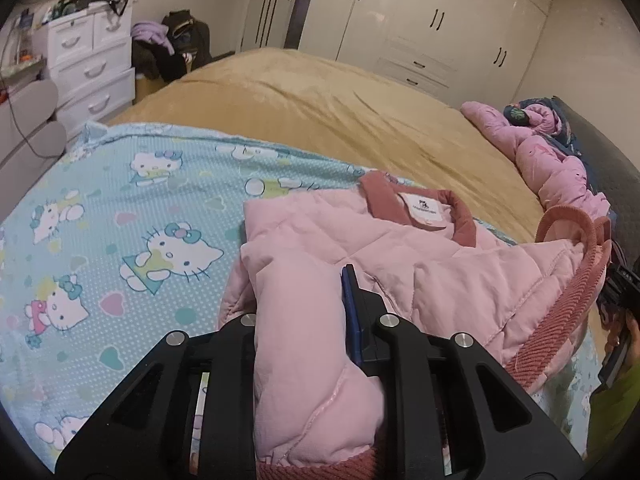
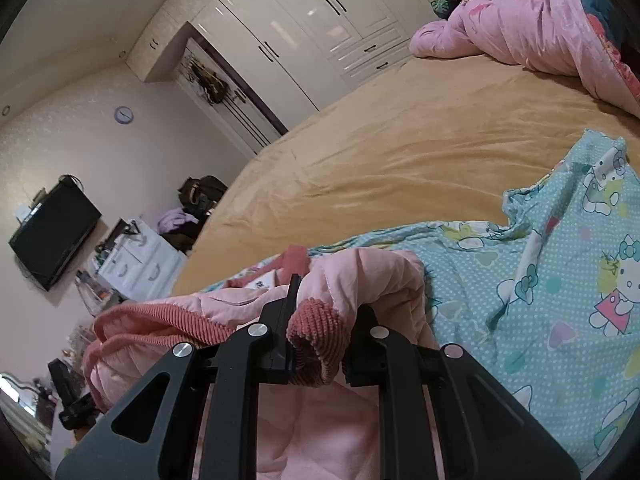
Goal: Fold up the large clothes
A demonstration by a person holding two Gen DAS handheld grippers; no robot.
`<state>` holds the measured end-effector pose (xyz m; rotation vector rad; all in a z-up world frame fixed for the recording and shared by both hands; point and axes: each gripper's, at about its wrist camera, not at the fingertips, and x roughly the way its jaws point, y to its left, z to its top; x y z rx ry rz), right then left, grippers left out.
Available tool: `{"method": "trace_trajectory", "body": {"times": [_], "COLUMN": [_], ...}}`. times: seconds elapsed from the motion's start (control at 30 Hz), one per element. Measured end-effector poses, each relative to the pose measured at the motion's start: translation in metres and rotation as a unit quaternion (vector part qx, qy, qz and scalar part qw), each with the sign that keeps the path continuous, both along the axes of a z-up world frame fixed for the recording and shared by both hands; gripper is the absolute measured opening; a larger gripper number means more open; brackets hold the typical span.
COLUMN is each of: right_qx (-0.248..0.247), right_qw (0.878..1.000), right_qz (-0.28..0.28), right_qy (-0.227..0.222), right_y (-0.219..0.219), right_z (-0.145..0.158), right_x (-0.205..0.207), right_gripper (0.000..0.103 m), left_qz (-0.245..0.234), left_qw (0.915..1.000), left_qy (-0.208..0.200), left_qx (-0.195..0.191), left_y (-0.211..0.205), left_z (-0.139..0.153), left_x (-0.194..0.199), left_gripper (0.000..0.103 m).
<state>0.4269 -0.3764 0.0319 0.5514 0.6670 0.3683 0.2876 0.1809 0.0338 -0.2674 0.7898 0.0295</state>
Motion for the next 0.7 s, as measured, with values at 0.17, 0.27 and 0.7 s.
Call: {"method": "trace_trajectory", "body": {"times": [0.17, 0.27, 0.7], "right_qx": [-0.022, -0.019, -0.003], "right_qw": [1.000, 0.999, 0.996], "right_qz": [-0.006, -0.012, -0.025], "right_qy": [0.013, 0.029, 0.090], "right_y": [0.008, 0.009, 0.017], "right_z": [-0.007, -0.014, -0.038], "right_x": [0.010, 0.017, 0.049], "right_gripper": [0.015, 0.016, 0.018], "left_qz": [-0.002, -0.002, 0.001], "left_qw": [0.9999, 0.9998, 0.9989], "left_qy": [0.017, 0.020, 0.044], "left_qx": [0.001, 0.004, 0.018], "left_y": [0.001, 0.000, -0.002], "left_z": [-0.006, -0.007, -0.024], "left_x": [0.009, 0.011, 0.033], "left_gripper": [0.014, 0.014, 0.014]}}
